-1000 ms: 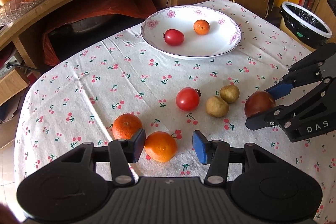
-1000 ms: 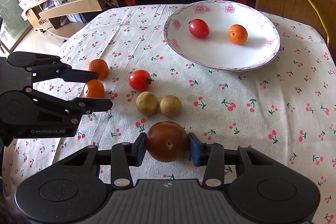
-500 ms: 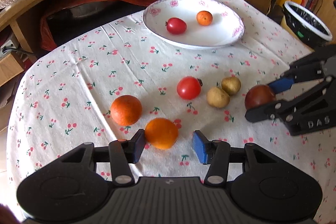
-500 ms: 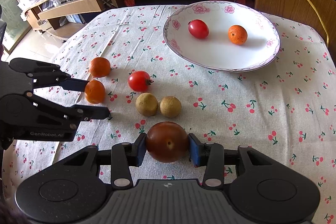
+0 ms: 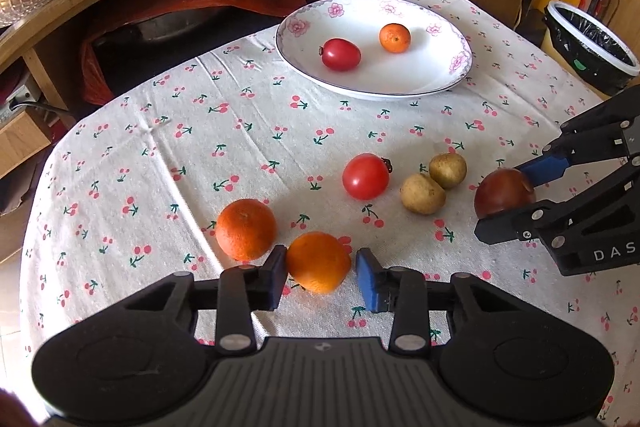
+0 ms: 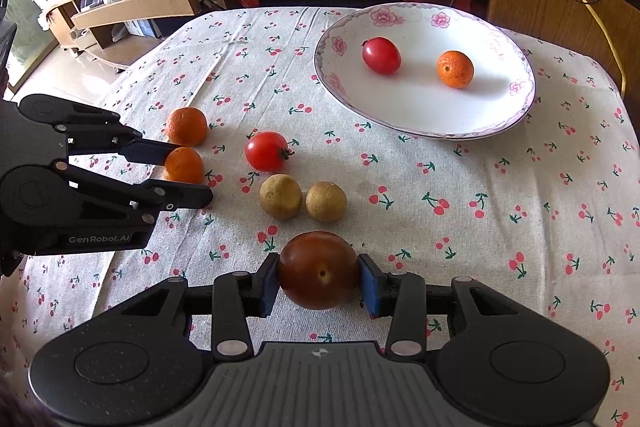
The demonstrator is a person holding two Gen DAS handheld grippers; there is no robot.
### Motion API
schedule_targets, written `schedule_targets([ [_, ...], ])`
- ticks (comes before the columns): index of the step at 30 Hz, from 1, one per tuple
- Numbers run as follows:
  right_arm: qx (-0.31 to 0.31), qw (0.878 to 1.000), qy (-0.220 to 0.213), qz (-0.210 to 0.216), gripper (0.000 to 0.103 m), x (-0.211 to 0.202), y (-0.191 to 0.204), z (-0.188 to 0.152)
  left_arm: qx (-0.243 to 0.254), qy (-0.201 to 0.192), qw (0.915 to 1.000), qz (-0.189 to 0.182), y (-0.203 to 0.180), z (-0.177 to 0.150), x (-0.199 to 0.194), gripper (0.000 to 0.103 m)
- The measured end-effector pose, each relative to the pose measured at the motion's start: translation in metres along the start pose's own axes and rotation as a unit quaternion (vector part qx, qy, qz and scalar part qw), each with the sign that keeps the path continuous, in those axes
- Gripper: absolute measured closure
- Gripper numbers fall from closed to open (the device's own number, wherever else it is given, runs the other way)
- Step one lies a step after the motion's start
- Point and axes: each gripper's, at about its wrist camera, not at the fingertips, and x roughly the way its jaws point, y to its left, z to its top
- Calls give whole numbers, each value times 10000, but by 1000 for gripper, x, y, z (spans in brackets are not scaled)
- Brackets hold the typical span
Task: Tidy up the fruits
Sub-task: 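Grasp a tangerine with the left tool while the right tool holds the dark tomato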
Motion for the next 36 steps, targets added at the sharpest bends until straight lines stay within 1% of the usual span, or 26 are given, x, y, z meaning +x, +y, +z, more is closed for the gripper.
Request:
schedule_targets([
  [10,-7,10000,10,-18,68,0,1,2,121,-2,9999,56,-7,4,1,62],
  [14,-75,10000,8,-65,69,0,3,1,214,12,9997,80,-11,5,1,62],
  [19,-86,9999,16,-119,68,-1,2,2,250,26,9997,22,-13,7,0,62],
  [24,-52,9999,-22,-163,69,-4,0,1,294,-3,9996,-35,-18,8,-1,62],
  [36,-71,9995,-115,-270,69,-10,2,5,371,-113,9992,-30,-24,16,-5,62],
])
